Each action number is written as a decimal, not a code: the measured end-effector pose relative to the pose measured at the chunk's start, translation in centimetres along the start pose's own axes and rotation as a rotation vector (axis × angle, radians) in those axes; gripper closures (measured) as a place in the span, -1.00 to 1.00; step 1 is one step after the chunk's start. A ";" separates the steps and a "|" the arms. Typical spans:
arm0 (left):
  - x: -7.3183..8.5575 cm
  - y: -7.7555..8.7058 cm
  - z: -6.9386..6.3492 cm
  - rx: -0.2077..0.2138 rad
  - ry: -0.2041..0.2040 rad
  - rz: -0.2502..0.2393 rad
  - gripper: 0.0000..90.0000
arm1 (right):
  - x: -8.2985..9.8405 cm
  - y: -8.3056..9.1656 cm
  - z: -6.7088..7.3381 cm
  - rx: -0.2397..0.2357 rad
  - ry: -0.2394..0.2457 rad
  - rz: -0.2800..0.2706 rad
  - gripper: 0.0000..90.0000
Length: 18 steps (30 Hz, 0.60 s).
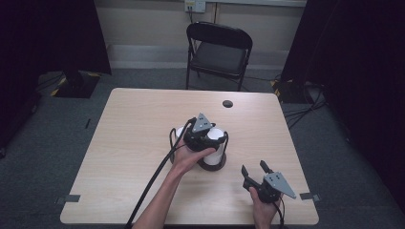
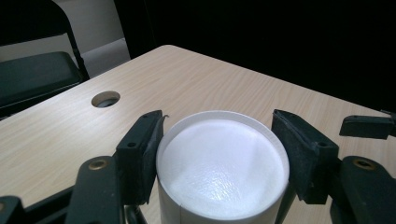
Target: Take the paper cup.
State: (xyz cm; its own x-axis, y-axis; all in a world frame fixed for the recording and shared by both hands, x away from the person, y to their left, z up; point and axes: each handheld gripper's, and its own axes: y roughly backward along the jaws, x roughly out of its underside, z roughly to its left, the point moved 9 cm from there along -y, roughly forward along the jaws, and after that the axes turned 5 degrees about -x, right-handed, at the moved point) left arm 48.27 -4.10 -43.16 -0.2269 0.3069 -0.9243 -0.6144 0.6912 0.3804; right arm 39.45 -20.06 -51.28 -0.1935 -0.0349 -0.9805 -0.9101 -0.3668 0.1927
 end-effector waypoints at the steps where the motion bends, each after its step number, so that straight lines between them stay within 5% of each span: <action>1: 0.0 0.0 0.1 -0.004 -0.001 0.000 -0.20 | 0.0 0.0 0.0 0.000 0.000 0.000 -0.43; 18: -1.3 1.5 0.3 -0.003 0.054 -0.091 -0.20 | 0.0 0.0 0.0 0.001 -0.005 -0.003 -0.43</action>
State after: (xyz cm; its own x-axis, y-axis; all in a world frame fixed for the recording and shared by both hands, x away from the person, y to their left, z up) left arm 47.90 -3.31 -41.37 -0.2105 0.2075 -0.9553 -0.6363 0.7128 0.2950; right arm 39.43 -20.12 -51.26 -0.1923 -0.0294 -0.9809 -0.9111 -0.3659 0.1896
